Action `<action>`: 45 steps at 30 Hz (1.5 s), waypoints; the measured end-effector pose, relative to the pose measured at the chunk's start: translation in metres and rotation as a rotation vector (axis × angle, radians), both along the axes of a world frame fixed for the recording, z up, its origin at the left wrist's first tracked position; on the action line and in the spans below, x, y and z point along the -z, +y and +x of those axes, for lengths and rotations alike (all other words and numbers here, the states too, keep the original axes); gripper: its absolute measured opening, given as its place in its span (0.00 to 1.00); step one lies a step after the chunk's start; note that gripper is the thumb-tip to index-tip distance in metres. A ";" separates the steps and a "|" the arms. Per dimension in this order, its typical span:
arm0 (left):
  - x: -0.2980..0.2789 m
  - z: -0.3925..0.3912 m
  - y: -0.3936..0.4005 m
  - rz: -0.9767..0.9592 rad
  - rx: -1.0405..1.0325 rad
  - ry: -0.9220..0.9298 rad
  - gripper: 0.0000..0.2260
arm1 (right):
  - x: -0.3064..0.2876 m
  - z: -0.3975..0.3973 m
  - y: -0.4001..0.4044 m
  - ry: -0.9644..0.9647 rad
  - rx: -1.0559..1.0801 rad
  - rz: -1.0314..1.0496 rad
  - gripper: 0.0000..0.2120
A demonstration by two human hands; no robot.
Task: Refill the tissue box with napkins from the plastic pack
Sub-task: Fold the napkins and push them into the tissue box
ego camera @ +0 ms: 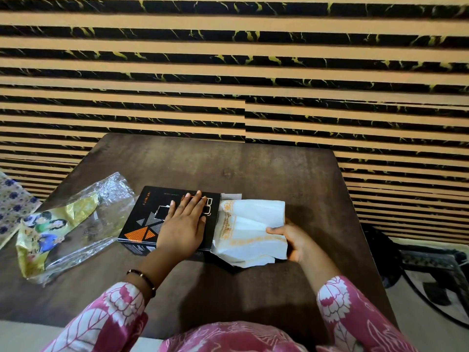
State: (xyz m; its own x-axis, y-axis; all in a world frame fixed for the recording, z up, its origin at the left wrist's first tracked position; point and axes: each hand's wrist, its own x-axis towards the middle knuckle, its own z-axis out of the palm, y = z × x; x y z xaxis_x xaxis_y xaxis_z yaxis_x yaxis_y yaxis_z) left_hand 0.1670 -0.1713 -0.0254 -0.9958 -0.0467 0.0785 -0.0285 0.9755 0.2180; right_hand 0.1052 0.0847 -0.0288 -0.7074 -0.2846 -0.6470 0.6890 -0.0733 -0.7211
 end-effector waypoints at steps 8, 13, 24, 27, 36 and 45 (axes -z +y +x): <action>-0.001 -0.002 0.001 -0.019 -0.006 -0.027 0.29 | -0.004 0.017 -0.037 0.202 0.024 0.067 0.16; -0.001 -0.001 0.000 -0.019 -0.007 -0.022 0.30 | 0.005 0.017 -0.040 0.098 0.095 -0.063 0.17; -0.003 -0.002 0.002 -0.010 -0.016 -0.034 0.28 | 0.006 0.016 -0.047 0.115 -0.060 0.273 0.16; -0.003 -0.003 0.002 -0.001 -0.013 -0.030 0.28 | -0.001 0.019 -0.053 0.099 -0.099 0.173 0.16; -0.001 -0.001 0.001 0.010 -0.004 -0.012 0.27 | 0.003 0.027 -0.059 0.031 0.147 0.305 0.07; 0.000 0.002 0.002 0.011 -0.010 -0.004 0.30 | 0.016 0.028 -0.067 -0.009 0.143 0.201 0.15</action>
State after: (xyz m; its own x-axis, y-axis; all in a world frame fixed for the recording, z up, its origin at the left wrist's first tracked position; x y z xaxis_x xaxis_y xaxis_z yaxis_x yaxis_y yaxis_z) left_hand 0.1685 -0.1697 -0.0254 -0.9956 -0.0570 0.0739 -0.0387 0.9728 0.2286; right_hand 0.1328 0.0174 -0.0449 -0.7252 -0.0465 -0.6870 0.6883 -0.0259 -0.7249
